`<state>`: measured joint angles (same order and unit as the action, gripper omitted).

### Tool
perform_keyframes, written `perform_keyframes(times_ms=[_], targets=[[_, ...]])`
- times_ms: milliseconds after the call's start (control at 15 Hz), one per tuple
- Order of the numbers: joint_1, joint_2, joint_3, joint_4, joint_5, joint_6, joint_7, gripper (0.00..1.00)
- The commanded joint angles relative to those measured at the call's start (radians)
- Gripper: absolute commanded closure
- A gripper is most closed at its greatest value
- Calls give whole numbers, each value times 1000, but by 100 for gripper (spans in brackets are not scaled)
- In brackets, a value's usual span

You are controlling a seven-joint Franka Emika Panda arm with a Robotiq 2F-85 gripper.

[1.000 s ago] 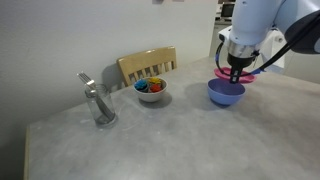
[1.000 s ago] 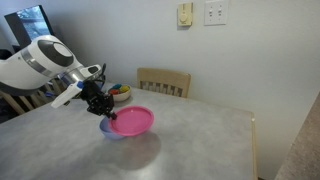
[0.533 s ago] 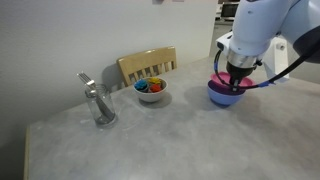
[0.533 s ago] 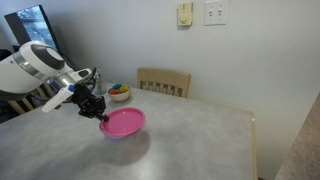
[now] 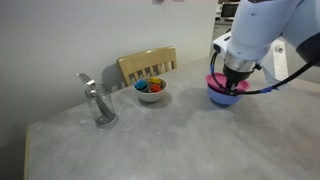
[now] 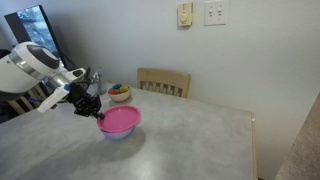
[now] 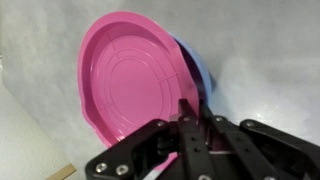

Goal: Place the pink plate on the blue bowl

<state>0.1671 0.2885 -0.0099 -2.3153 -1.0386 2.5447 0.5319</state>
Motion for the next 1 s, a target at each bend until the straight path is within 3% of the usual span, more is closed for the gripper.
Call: perform_keyframes(times_ms=[0,600,667,733,867,933], targets=[[7,-30,13,-31,-37,-22,24,97],[4,-18,20,-30,-29,-42,17,97],[3,-18,20,-29,-26,-46,18,90],[0,-19,22,-29,-15,-50,8,64],[-5,-23,27,-33,8,-55,-10,62],[-7,-27,32,-38,26,-58,-26,54]])
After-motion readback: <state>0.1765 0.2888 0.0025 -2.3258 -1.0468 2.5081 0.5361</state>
